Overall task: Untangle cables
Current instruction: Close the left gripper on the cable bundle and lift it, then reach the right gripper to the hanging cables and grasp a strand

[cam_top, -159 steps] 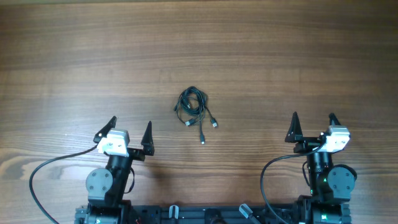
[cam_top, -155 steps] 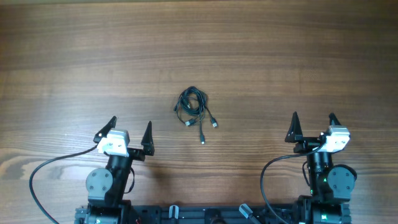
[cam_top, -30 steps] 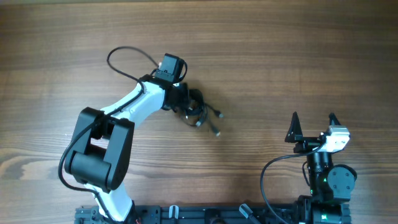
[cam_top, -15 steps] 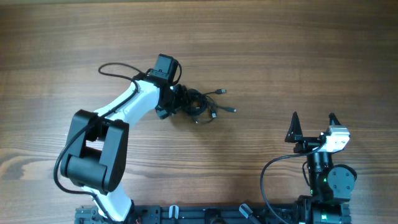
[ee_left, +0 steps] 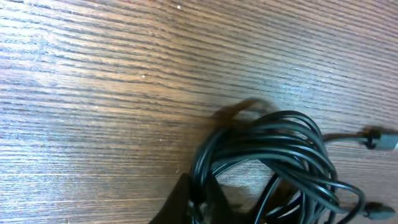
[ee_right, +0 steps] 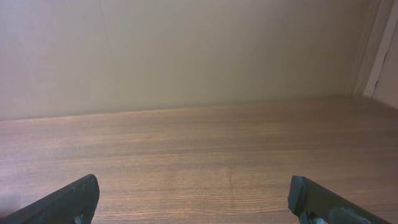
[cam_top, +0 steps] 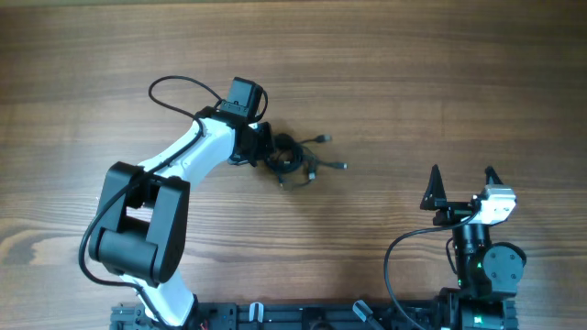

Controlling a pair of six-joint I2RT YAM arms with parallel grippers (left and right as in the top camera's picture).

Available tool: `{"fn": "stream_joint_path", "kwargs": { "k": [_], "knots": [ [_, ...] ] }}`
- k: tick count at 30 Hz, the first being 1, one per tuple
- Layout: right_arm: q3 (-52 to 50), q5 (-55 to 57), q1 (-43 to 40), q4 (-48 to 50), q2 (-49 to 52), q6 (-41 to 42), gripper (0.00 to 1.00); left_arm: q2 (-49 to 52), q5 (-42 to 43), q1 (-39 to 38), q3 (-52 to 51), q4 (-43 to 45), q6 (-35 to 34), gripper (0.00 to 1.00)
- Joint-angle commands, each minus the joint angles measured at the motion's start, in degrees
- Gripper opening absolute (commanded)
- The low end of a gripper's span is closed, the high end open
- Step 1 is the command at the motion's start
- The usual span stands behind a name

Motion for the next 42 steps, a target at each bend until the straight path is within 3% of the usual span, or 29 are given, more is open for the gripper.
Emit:
{"fn": "stream_joint_path", "kwargs": {
  "k": [1, 5, 12, 17, 20, 22, 26, 29, 30, 34, 36, 39, 42],
  "knots": [
    [-0.07, 0.76, 0.26, 0.13, -0.37, 0.7, 1.0, -1.55, -0.63, -0.04, 0.02, -1.31, -0.26, 0.04],
    [-0.07, 0.76, 0.26, 0.13, -0.37, 0.7, 1.0, -10.12, -1.05, -0.07, 0.02, -6.21, 0.76, 0.04],
    [-0.07, 0.76, 0.26, 0.13, -0.37, 0.7, 1.0, -25.77, -0.87, -0.13, 0.02, -17.84, 11.37, 0.04],
    [-0.07, 0.74, 0.26, 0.17, -0.37, 0.76, 1.0, -32.87, 7.58, -2.78, 0.0, -20.72, 25.46, 0.04],
    [-0.07, 0.48, 0.26, 0.13, -0.37, 1.7, 1.0, -35.41, 9.77, -4.02, 0.0, -20.48, 28.52, 0.04],
    [-0.07, -1.16, 0.26, 0.22, -0.37, 10.71, 1.0, -36.35, 9.84, -4.26, 0.02, -20.5, 28.48, 0.04],
    [-0.07, -14.43, 0.26, 1.36, 0.22, 51.71, 1.0, -36.52, 10.05, -4.26, 0.0, -20.46, 28.48, 0.04],
    [-0.07, -28.63, 0.26, 1.99, 1.81, 68.17, 1.0, -36.52, 11.61, -4.26, 0.0, -20.46, 28.48, 0.04],
    [-0.07, -33.99, 0.26, 1.9, 2.29, 70.29, 1.0, -36.52, 11.96, -4.26, 0.0, -20.48, 28.5, 0.04],
    [-0.07, -47.52, 0.26, 1.25, 4.52, 58.23, 1.0, -36.52, 13.51, -4.26, 0.0, -20.48, 28.61, 0.04],
    [-0.07, -51.52, 0.26, 2.86, 5.01, 57.53, 1.0, -36.52, 16.61, -4.26, 0.0, -20.55, 31.32, 0.04],
    [0.04, -58.49, 0.24, 20.13, 5.07, 56.81, 1.0, -36.52, 27.17, -4.26, 0.0, -20.48, 39.58, 0.04],
    [1.66, -57.05, 0.17, 22.73, 6.43, 54.66, 1.0, -36.52, 30.1, -4.26, 0.0, -20.24, 43.74, 0.04]
  ]
}}
